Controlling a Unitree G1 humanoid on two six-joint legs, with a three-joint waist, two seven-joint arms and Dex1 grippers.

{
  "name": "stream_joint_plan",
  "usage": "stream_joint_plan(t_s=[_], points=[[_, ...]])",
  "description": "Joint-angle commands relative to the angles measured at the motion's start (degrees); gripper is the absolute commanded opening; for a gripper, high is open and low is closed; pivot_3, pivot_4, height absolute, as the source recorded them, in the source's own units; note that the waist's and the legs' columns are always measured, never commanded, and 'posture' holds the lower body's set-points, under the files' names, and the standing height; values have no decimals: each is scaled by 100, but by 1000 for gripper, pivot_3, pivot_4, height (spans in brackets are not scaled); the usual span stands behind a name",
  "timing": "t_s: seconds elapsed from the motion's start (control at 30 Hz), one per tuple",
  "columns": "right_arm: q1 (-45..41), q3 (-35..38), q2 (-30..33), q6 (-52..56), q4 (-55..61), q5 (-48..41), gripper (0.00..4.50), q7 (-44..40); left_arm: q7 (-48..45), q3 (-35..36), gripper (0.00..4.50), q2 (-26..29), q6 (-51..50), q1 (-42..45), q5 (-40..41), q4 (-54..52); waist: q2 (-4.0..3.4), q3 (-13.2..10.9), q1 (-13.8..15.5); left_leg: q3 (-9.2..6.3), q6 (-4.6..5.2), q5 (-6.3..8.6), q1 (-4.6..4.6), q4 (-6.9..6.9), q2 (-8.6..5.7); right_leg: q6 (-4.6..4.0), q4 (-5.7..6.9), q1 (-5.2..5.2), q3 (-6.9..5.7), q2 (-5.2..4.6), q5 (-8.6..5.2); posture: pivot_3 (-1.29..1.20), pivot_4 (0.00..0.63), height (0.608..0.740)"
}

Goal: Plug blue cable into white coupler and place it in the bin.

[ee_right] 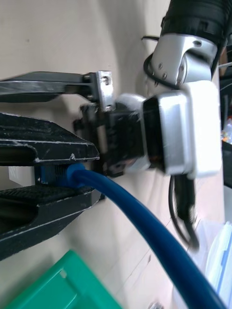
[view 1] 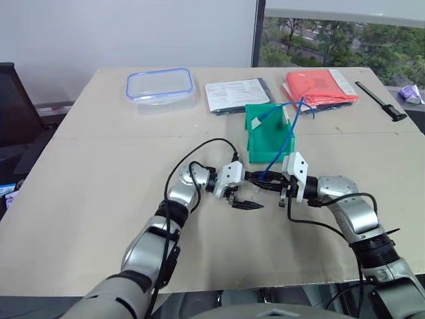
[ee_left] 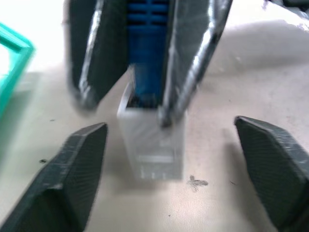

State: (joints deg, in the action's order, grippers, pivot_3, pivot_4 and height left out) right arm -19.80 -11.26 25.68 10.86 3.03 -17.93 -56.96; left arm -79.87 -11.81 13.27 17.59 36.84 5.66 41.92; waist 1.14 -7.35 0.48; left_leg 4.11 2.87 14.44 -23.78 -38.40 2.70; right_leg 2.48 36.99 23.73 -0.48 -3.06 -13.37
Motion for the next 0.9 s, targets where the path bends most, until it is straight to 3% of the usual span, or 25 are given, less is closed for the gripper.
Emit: stream_joint_plan(t_s=[0.03,0.13,0.23,0.37,0.53,0.63,0.83,0.9], points=[[-344,524,178,827,698,-589,0,189,848,408,4097,396,-1636,-727,480,-2549,-8,-13,-39,-1,0,0,-1,2,3,1,1,1,1,1,0,0,150,740],[-1154,778,191,2079,518,-973,0,603,2148,939,4097,475,-3346,-1129,836,-4564,-27,-44,-106,-5,-1,0,0,5,13,1,6,2,-4,3,0,0,150,740],[-1883,849,190,2788,-24,-1044,0,795,3168,1218,4097,470,-4490,-1127,845,-5624,-37,-61,-98,-7,-1,-1,5,1,13,1,16,1,-6,4,1,0,150,740],[-3073,686,52,2670,-1803,-643,0,663,4133,1368,4097,598,-6319,-765,994,-6830,-37,-67,-106,-13,-1,-1,11,2,-13,1,10,-12,-11,8,0,0,150,740],[-4029,571,-277,1871,-3851,11,0,717,4734,1424,4097,592,-7436,-482,1207,-7250,-35,-71,-123,-6,-1,-1,5,4,-24,4,-1,-7,-1,6,1,0,150,740],[-4473,722,-411,1471,-4658,217,1153,898,4892,1422,4177,606,-7694,-425,1357,-7299,-37,-97,-126,-3,-5,-3,1,15,-23,5,-7,1,1,6,1,0,150,740],[-4450,1117,-122,1351,-4598,358,4202,1443,5082,1453,4177,674,-7841,-498,1572,-7302,-33,-118,-106,-3,-33,-18,-9,23,-19,6,-10,8,-3,-2,1,0,150,740],[-4043,1196,135,1532,-4002,378,4432,1497,5105,1433,4177,740,-7840,-584,1621,-7349,-33,-118,-88,-3,-33,-18,-9,23,-19,6,-13,7,-3,-7,1,0,150,740]])
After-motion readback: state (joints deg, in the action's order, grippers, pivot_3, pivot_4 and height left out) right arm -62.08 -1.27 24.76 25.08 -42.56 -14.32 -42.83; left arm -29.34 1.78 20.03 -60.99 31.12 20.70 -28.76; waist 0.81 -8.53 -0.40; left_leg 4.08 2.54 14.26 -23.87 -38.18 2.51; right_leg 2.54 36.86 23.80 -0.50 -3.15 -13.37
